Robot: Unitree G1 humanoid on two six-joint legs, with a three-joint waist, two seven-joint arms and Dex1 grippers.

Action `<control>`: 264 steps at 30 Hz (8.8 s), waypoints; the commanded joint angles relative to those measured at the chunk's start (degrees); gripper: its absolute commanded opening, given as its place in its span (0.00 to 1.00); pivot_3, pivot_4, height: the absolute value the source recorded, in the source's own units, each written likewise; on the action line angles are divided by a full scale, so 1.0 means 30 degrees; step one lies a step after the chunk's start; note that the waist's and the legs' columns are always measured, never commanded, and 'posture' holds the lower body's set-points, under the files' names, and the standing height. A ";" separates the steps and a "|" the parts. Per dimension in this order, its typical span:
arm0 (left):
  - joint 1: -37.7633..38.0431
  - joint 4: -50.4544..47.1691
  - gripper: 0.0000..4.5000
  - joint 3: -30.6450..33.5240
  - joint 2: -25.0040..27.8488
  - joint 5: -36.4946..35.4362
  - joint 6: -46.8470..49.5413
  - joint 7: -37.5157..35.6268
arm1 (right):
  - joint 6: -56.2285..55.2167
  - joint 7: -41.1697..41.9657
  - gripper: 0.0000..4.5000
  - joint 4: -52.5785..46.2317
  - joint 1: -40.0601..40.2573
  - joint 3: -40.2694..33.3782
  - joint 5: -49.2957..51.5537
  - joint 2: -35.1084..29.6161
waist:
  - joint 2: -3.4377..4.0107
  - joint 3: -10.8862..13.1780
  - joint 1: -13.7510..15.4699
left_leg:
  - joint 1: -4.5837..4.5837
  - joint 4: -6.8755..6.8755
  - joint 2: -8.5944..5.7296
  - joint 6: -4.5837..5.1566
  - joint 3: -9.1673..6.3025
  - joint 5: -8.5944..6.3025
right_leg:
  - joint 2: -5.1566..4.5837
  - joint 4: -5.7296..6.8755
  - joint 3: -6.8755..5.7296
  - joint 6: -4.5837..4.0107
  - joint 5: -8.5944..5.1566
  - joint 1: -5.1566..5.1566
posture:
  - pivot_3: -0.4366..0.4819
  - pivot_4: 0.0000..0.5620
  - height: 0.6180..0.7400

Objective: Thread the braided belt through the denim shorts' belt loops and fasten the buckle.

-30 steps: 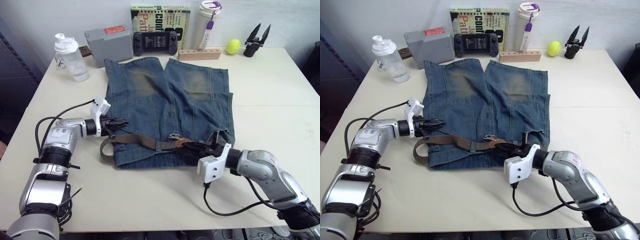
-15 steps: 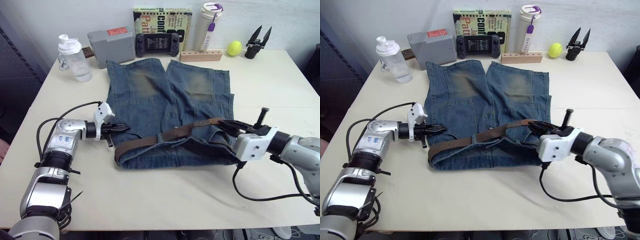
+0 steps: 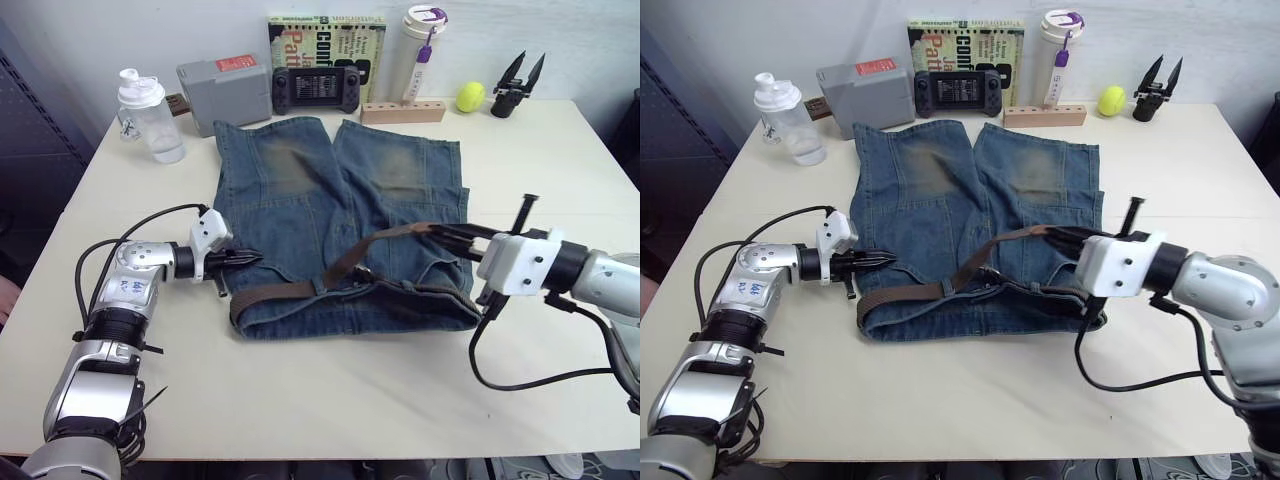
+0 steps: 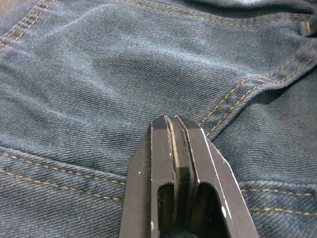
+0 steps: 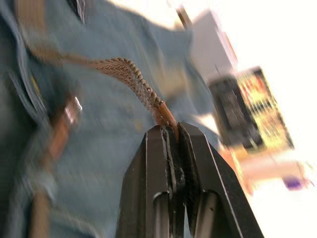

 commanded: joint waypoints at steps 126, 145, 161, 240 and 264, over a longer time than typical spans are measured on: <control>0.2859 -2.0552 0.00 0.0814 -0.5609 -0.3075 2.4733 1.3703 | 2.0170 -0.9481 0.01 -0.2987 -0.1923 0.4617 -0.2800 0.9234 | -0.0011 0.0008 0.0341 | -0.0041 0.0015 -0.0013 -0.0007 -0.0214 -0.0003 | 0.0009 -0.0001 0.0018 -0.0002 0.0000 -0.0024 | 0.48 0.27 0.92; 0.1709 -1.9073 0.00 0.0084 -0.6551 -0.2826 2.3558 1.4373 | 2.0188 -0.8004 0.01 -0.3835 -0.1793 0.7548 -0.2683 0.7448 | -0.0011 0.0008 0.0315 | -0.0040 0.0006 -0.0010 -0.0008 -0.0212 -0.0003 | 0.0013 -0.0013 0.0018 -0.0002 0.0000 -0.0025 | 0.48 0.27 0.92; 0.2157 -1.8491 0.00 -0.1295 -0.6723 -0.3674 1.9668 1.1772 | 1.8102 -0.6200 0.01 -0.3856 -0.1900 0.9307 -0.3215 0.5395 | -0.0013 0.0009 -0.0007 | -0.0040 -0.0019 0.0000 -0.0014 -0.0217 0.0000 | 0.0014 -0.0034 0.0003 -0.0004 -0.0002 -0.0027 | 0.48 0.27 0.92; 0.4503 -0.8387 0.01 -0.0012 -0.0079 -0.0634 0.7394 0.4336 | 0.3872 -0.2991 0.00 0.0751 -0.1558 0.2684 -0.6797 0.2506 | -0.0003 0.0017 0.0311 | -0.0048 -0.0003 0.0000 -0.0013 -0.0071 0.0002 | 0.0014 -0.0044 -0.0055 -0.0005 -0.0002 -0.0005 | 0.48 0.27 0.92; 0.3777 -0.8918 0.01 0.0779 0.0129 -0.0586 0.5188 0.4082 | 0.2364 -0.2238 0.00 0.0391 -0.1967 0.1290 -0.4750 0.1968 | 0.0024 -0.0008 0.0326 | 0.0026 -0.0005 0.0004 -0.0008 -0.0005 0.0001 | 0.0005 -0.0009 -0.0007 -0.0004 -0.0002 0.0030 | 0.48 0.27 0.92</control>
